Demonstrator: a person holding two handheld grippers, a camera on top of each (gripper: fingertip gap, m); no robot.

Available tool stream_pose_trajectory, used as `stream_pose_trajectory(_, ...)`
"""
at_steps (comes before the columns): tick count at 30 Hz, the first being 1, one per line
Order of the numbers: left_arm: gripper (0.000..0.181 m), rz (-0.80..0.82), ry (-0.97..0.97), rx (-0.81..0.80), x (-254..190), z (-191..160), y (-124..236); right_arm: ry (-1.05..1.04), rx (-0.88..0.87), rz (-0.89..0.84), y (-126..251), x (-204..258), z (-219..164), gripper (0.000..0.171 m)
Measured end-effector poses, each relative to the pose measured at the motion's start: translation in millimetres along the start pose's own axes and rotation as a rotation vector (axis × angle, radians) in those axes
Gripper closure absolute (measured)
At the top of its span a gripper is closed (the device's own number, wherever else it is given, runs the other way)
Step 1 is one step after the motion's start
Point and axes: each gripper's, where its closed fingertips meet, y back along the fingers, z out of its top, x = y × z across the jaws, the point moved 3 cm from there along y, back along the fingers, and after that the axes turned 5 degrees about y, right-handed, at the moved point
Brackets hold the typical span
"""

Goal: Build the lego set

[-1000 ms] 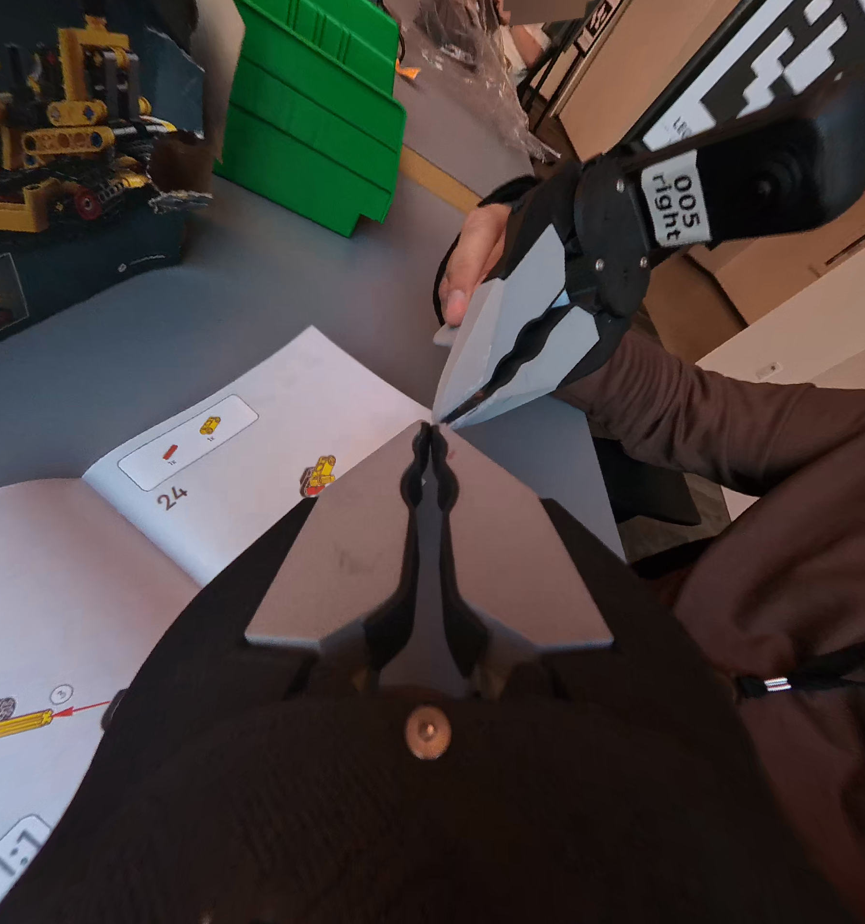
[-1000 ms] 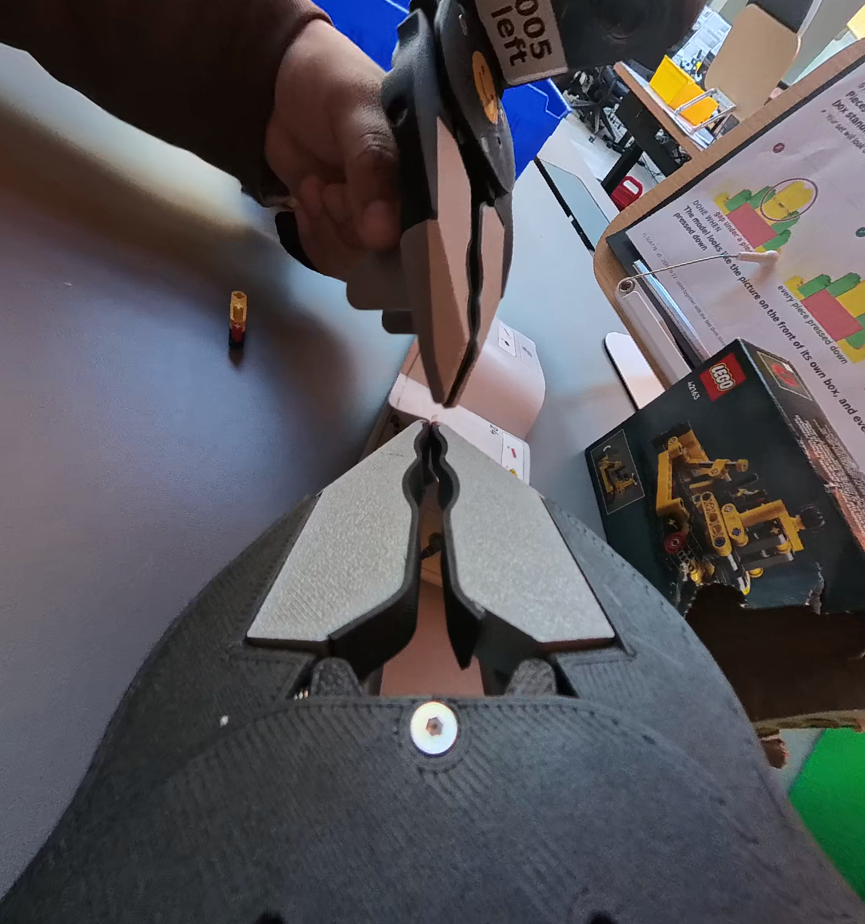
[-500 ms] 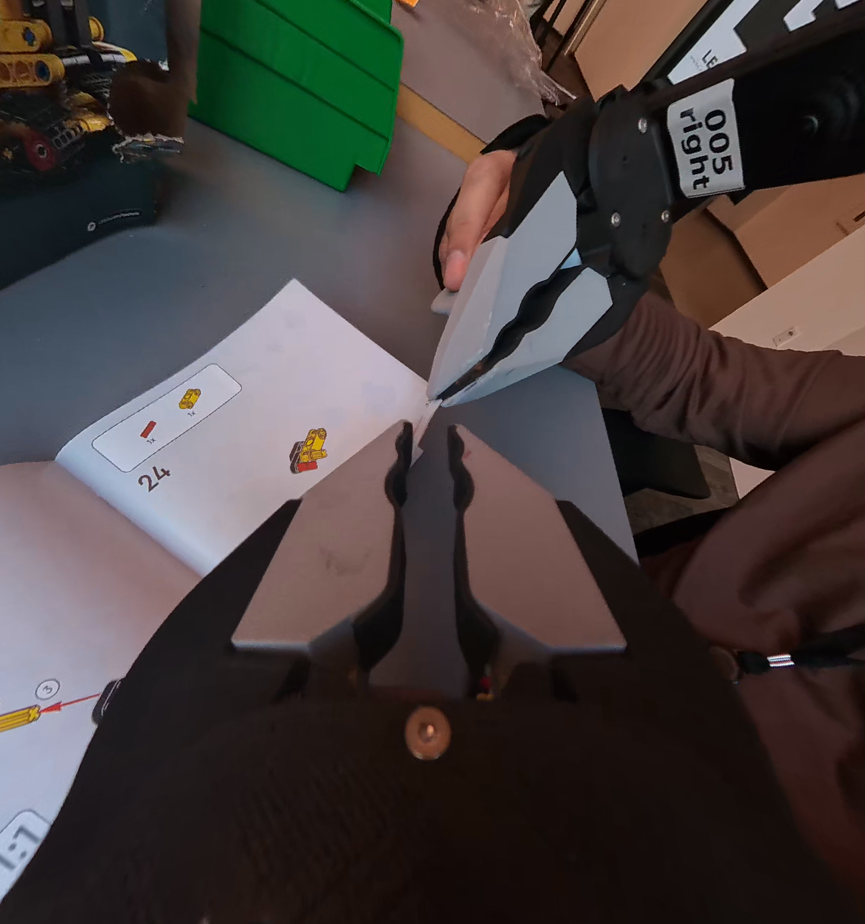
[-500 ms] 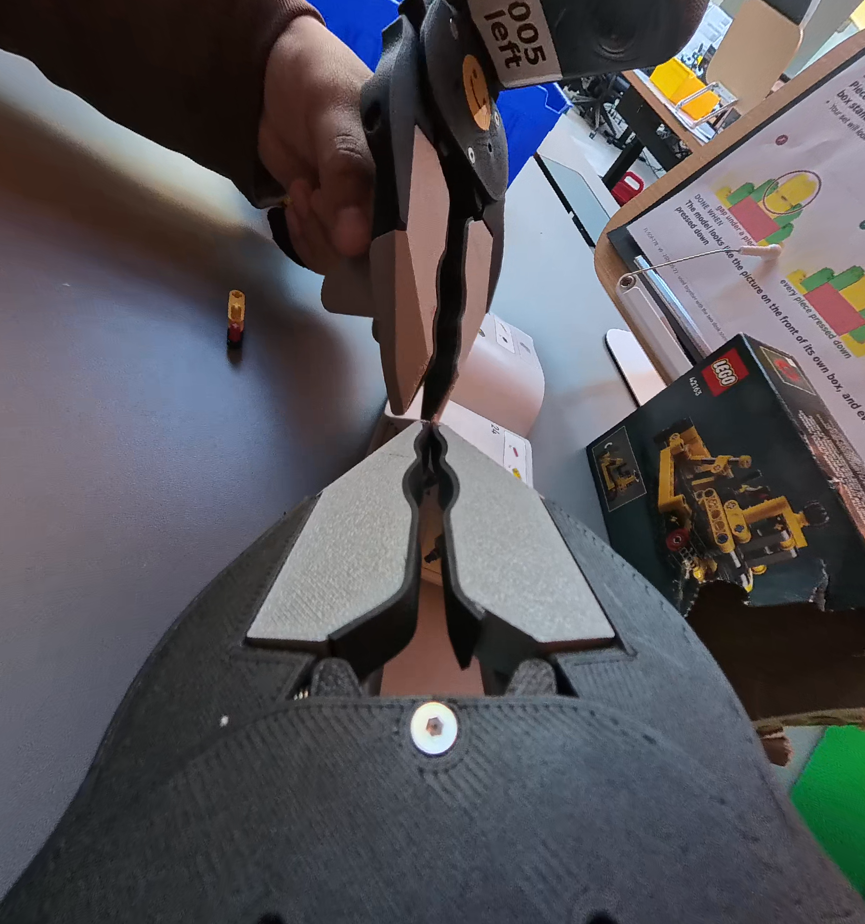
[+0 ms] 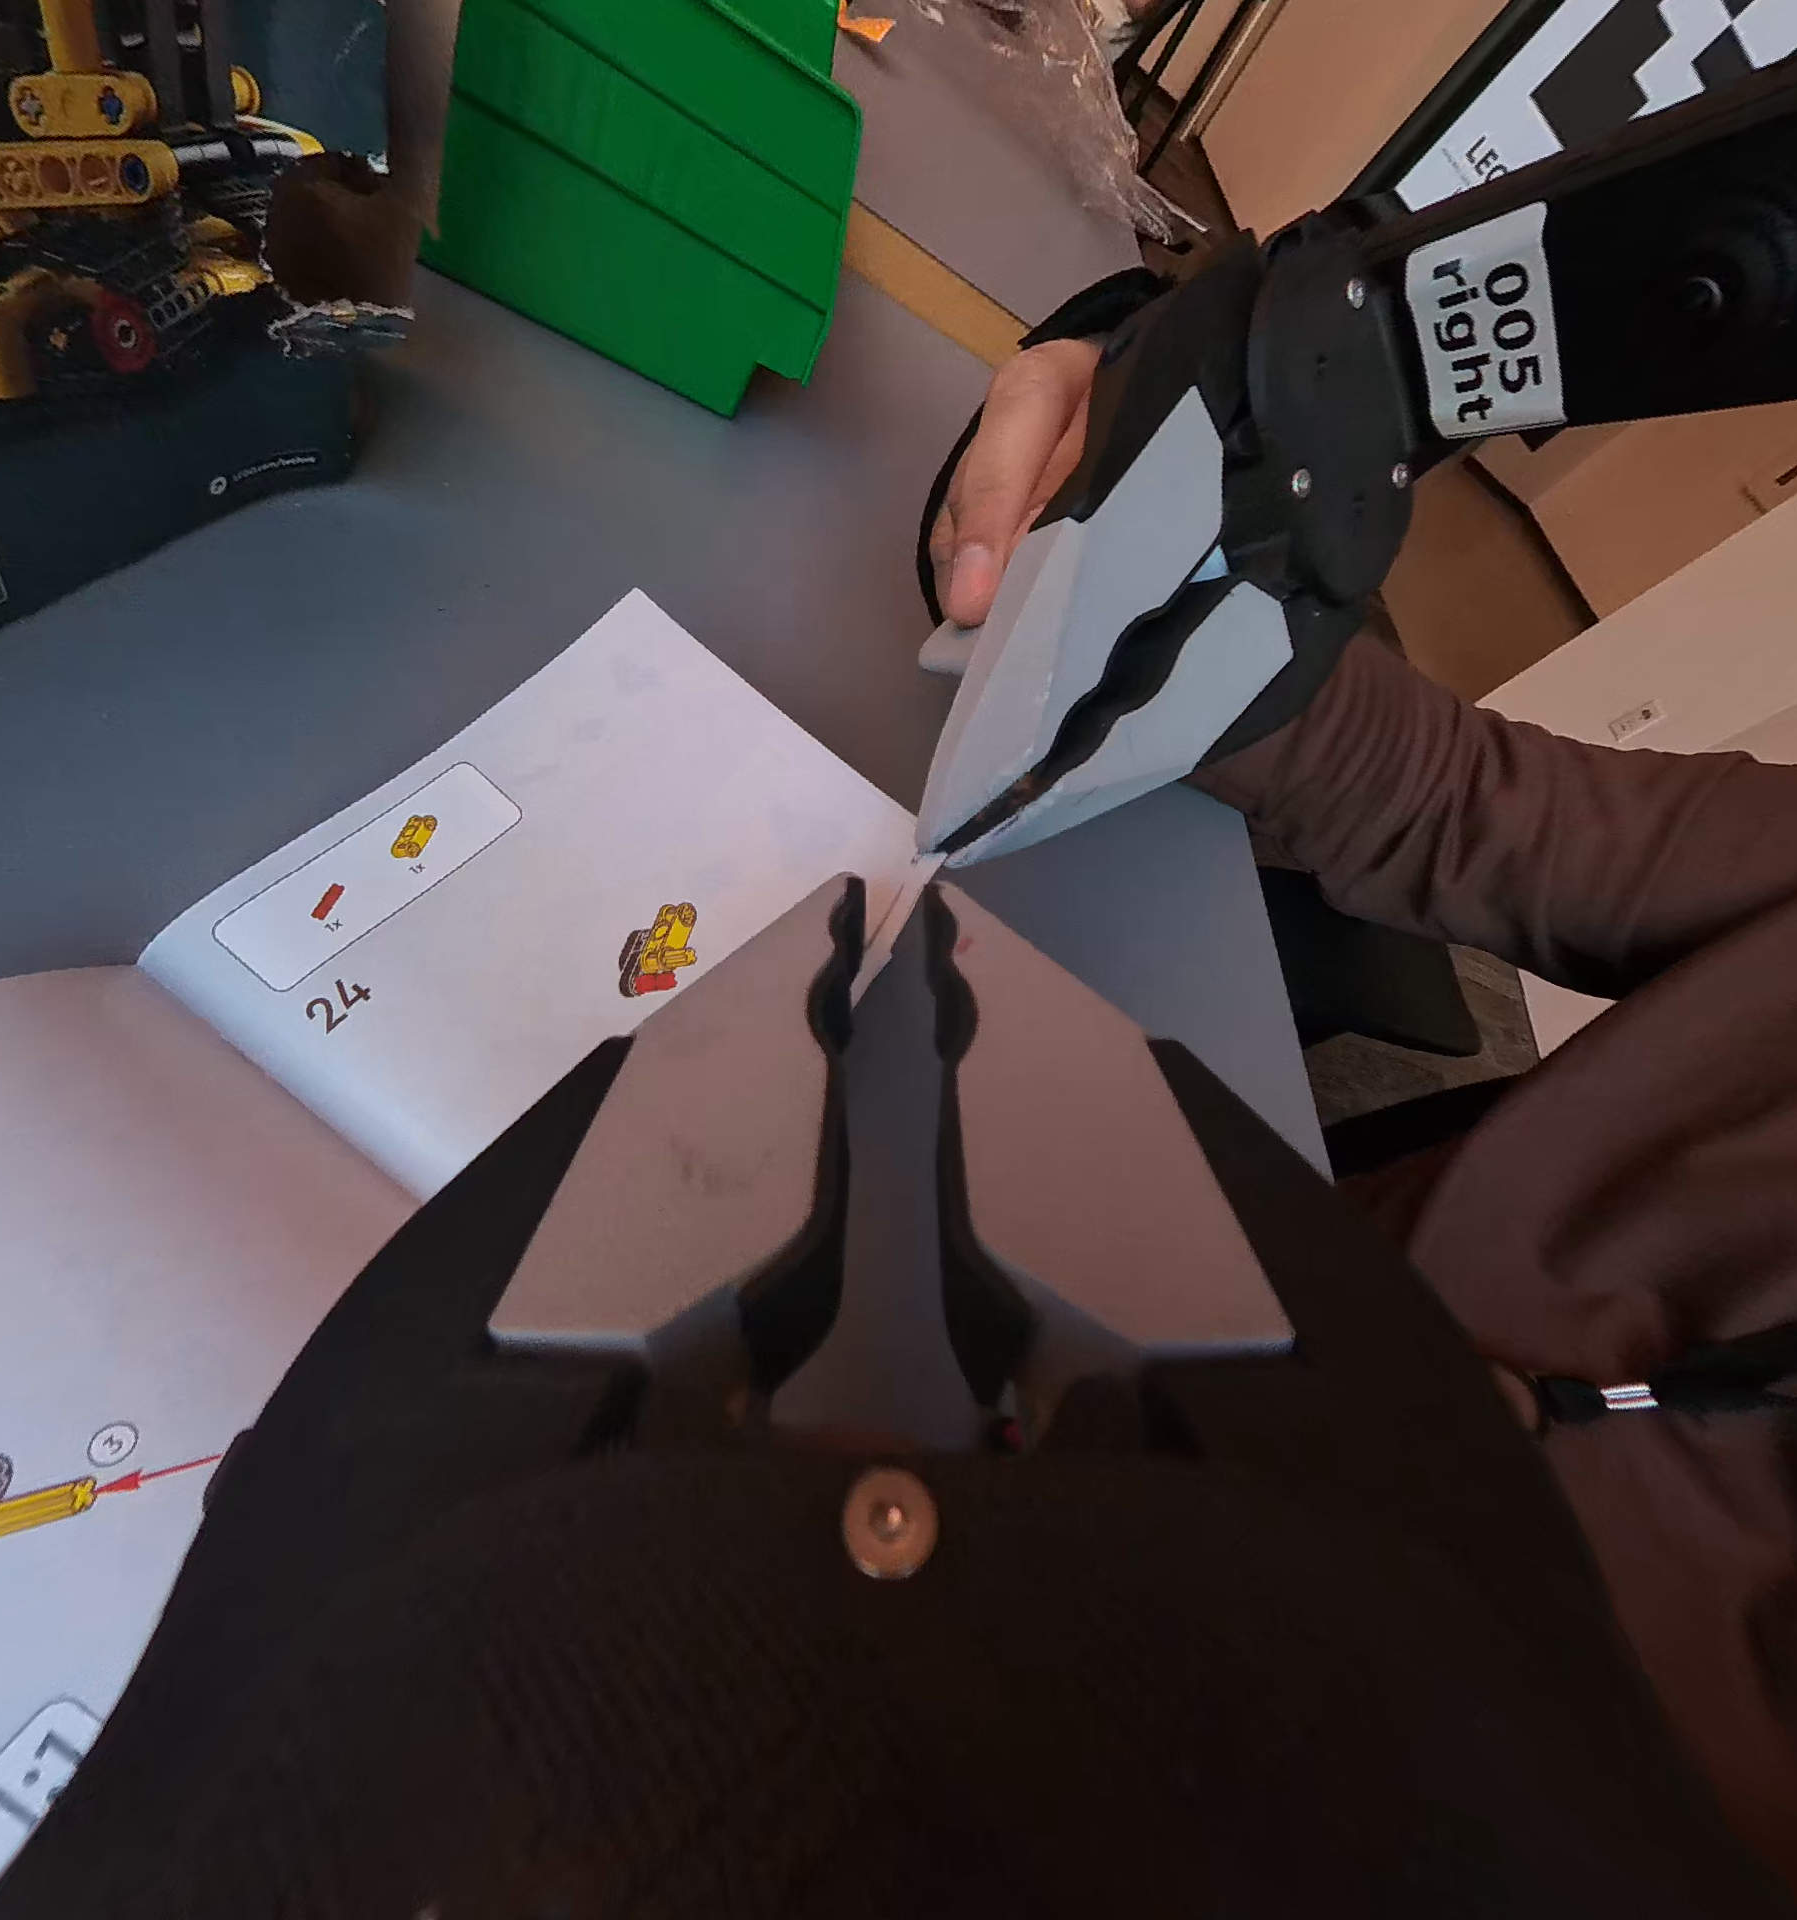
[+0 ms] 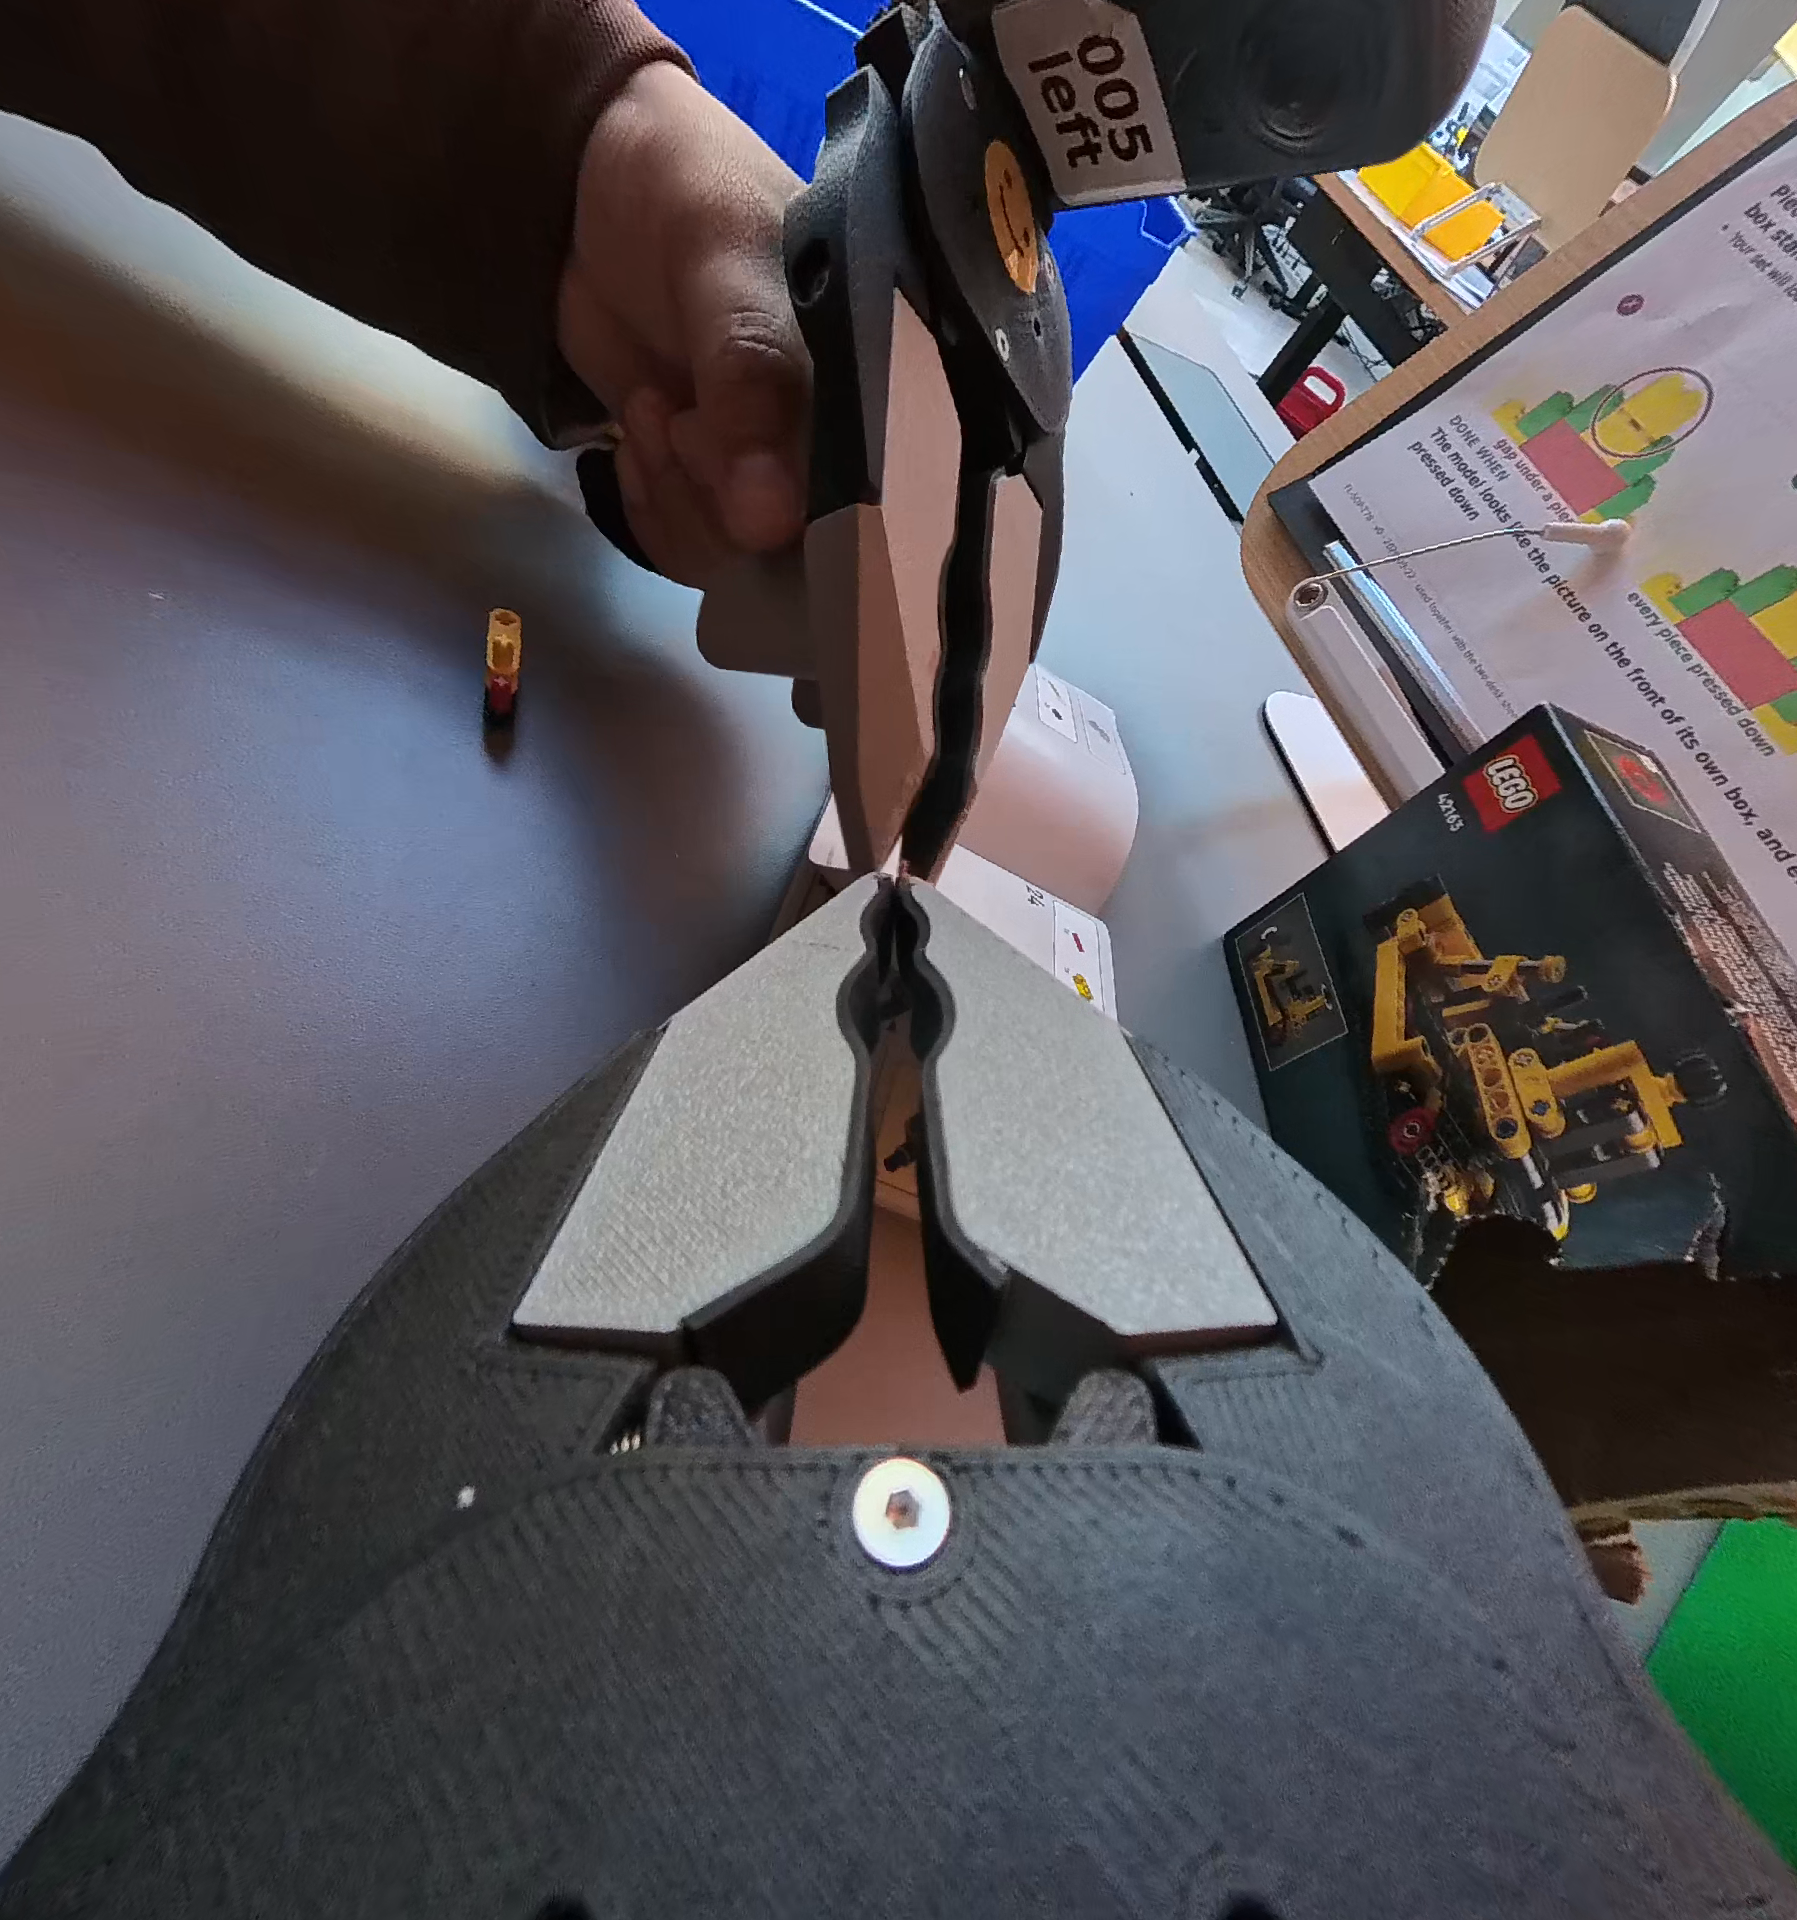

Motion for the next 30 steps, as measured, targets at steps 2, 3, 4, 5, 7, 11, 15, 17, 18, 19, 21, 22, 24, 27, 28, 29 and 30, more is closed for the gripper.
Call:
stream_pose_trajectory(2, 0.181, -0.004, -0.013, -0.009, -1.3, 1.0, -0.2, 0.001, 0.004, -0.001, -0.2, 0.0, -0.6, 0.171)
stream_pose_trajectory(3, 0.181, -0.004, -0.018, -0.008, -1.7, 1.1, -0.4, 0.001, 0.005, -0.002, -0.2, -0.2, -0.9, 0.171)
stream_pose_trajectory(4, 0.181, -0.004, -0.021, -0.006, -1.8, 1.0, -0.6, 0.0, 0.005, -0.001, -0.2, -0.1, -0.9, 0.171)
stream_pose_trajectory(5, 0.181, -0.004, -0.02, -0.006, -1.7, 1.1, -0.6, -0.001, 0.004, -0.001, -0.1, -0.2, -1.0, 0.171)
stream_pose_trajectory(7, 0.181, -0.01, -0.014, -0.007, -1.7, 1.2, -0.2, -0.001, 0.003, -0.001, -0.1, -0.3, -0.8, 0.171)
stream_pose_trajectory(11, 0.181, -0.011, -0.012, -0.006, -0.5, 0.5, 0.4, -0.001, 0.005, 0.003, -0.7, 0.2, -1.4, 0.171)
stream_pose_trajectory(15, 0.181, -0.007, -0.009, -0.01, 1.5, 0.1, 1.0, -0.001, 0.007, 0.006, -1.3, 0.7, -1.9, 0.171)
stream_pose_trajectory(17, 0.181, -0.005, -0.008, -0.009, 2.1, -0.1, 0.7, -0.003, 0.009, 0.007, -1.7, 0.9, -2.3, 0.171)
stream_pose_trajectory(18, 0.181, -0.006, -0.007, -0.009, 2.1, -0.2, 0.6, -0.003, 0.01, 0.007, -1.8, 0.9, -2.4, 0.171)
stream_pose_trajectory(19, 0.181, -0.008, -0.007, -0.011, 1.9, 0.0, 0.5, -0.003, 0.01, 0.008, -2.0, 0.9, -2.5, 0.171)
stream_pose_trajectory(21, 0.18, -0.007, -0.005, -0.009, 2.2, -0.5, -0.1, -0.004, 0.011, 0.009, -2.1, 0.9, -2.7, 0.171)
stream_pose_trajectory(22, 0.178, -0.005, -0.006, -0.005, 2.4, -1.1, -0.6, -0.005, 0.013, 0.01, -2.2, 1.1, -2.9, 0.171)
stream_pose_trajectory(24, 0.177, 0.0, -0.012, 0.001, 2.5, -2.2, -1.8, -0.006, 0.016, 0.012, -2.6, 1.4, -3.4, 0.171)
stream_pose_trajectory(27, 0.175, 0.018, -0.022, 0.008, 3.7, -3.3, -3.8, -0.006, 0.026, 0.015, -3.6, 2.1, -4.8, 0.171)
stream_pose_trajectory(28, 0.175, 0.021, -0.025, 0.008, 4.1, -3.1, -4.4, -0.007, 0.028, 0.015, -3.8, 2.0, -5.1, 0.171)
stream_pose_trajectory(29, 0.177, 0.018, -0.03, 0.005, 4.1, -3.0, -3.5, -0.007, 0.029, 0.014, -3.8, 2.1, -5.1, 0.171)
stream_pose_trajectory(30, 0.18, 0.016, -0.037, 0.003, 4.2, -2.5, -4.0, -0.007, 0.029, 0.014, -3.9, 2.0, -5.1, 0.171)
